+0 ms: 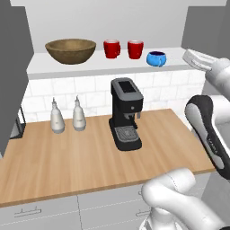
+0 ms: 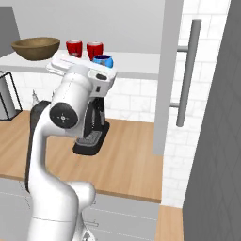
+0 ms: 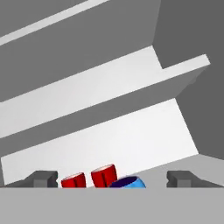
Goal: Gather all objects into one cabinet and sort the glasses and bowls to opposite sides.
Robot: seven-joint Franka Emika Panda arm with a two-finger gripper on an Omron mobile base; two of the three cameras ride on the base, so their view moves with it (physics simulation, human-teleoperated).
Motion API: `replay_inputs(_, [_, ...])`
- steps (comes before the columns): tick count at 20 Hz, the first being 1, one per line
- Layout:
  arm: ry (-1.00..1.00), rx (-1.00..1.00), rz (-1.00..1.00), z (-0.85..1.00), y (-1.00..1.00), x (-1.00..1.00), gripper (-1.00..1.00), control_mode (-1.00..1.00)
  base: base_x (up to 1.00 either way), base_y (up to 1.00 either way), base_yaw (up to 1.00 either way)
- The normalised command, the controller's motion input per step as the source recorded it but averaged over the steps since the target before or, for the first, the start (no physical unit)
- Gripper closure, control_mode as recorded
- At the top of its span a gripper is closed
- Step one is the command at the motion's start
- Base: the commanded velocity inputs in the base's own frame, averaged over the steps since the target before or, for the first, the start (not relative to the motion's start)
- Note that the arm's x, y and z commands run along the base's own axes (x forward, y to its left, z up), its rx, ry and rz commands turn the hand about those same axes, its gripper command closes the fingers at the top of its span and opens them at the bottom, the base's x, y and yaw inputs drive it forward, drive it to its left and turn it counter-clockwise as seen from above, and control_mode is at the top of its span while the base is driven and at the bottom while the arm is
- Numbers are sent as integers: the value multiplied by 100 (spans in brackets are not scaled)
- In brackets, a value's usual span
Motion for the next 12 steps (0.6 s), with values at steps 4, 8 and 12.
replay_inputs(4, [4, 0, 2, -2, 10, -100, -100, -100, 0, 0, 0])
replay_inputs(8, [15, 0, 0, 0, 44, -100, -100, -100, 0, 0, 0])
replay_inputs(12, [24, 0, 0, 6, 61, -100, -100, -100, 0, 0, 0])
